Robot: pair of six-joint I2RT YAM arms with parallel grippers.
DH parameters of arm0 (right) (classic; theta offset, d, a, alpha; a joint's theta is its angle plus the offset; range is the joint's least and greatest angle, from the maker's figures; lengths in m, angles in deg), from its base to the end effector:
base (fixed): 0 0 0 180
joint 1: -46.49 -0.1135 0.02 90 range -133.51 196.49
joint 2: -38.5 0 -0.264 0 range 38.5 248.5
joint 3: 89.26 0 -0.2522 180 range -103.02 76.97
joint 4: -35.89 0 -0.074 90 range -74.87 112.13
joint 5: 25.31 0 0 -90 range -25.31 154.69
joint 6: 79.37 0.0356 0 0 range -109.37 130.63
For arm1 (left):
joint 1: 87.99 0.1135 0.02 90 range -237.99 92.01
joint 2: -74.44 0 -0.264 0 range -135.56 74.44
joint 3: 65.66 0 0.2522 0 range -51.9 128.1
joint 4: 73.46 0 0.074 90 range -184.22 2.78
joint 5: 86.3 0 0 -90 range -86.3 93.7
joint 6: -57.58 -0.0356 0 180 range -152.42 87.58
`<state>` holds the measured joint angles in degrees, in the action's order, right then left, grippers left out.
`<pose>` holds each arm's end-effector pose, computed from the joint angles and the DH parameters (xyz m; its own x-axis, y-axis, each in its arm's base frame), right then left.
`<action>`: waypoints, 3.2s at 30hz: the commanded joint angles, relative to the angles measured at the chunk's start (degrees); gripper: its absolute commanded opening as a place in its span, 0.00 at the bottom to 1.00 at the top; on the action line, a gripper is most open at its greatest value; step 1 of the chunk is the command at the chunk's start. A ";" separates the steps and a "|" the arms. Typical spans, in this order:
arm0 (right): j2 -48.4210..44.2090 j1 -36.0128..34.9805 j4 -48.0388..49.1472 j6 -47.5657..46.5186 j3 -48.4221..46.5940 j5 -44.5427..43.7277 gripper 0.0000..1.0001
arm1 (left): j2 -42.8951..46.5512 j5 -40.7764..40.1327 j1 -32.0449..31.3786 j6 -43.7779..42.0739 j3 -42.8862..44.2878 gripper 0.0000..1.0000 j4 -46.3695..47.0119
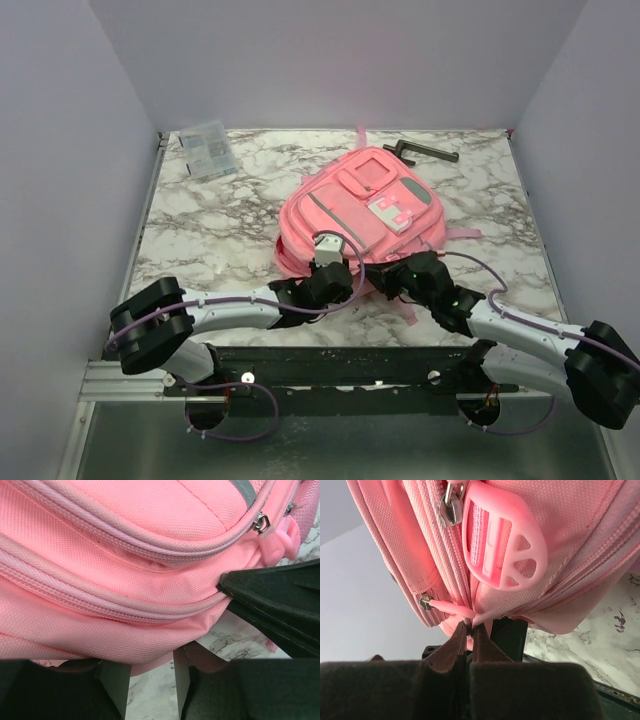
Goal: Pack the student bag
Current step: Zip the student bag at the center of the board.
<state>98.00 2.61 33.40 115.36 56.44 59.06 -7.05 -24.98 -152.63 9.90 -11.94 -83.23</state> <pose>0.1546 0.1438 0.1827 -0.5214 0.8339 0.1811 0.4834 0.1138 0.8680 0.1386 -0.2525 0.1930 -0.6170 -0.0774 -0.7832 0.2900 0.9028 -0.3176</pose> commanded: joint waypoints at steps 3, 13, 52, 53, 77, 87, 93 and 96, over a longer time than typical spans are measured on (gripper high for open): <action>-3.04 0.04 0.25 0.42 -3.55 -3.55 0.00 | -4.07 -8.66 1.37 -0.27 3.95 0.22 -8.96; -12.67 0.05 -9.16 -0.25 -1.84 -8.78 0.00 | 2.39 -10.06 5.08 -3.91 -0.89 0.00 -12.72; 19.49 33.89 -7.30 -66.01 -18.30 28.15 0.87 | 5.35 30.95 1.17 3.12 1.48 0.00 -4.26; 22.42 34.03 -8.82 -69.39 -21.62 28.01 0.86 | 3.72 29.51 1.38 2.03 2.07 0.00 -4.26; -4.08 20.27 -17.99 -39.15 -5.09 21.84 0.74 | -3.61 41.43 4.55 1.37 8.89 0.00 1.68; -3.61 20.27 -15.97 -38.41 -5.17 13.86 0.61 | -4.30 40.20 3.66 0.38 8.60 0.00 0.14; -0.59 20.27 -13.93 -38.58 -4.95 12.09 0.37 | -5.45 38.33 3.65 -0.62 10.41 0.00 -3.60; -2.55 20.25 -15.48 -38.54 -4.50 7.83 0.09 | -4.70 33.21 4.18 -0.93 10.51 0.00 -8.90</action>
<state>97.00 22.42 14.95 76.06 51.68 76.57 -12.47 11.21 -147.71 10.05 -3.39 -86.33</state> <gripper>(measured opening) 0.224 0.047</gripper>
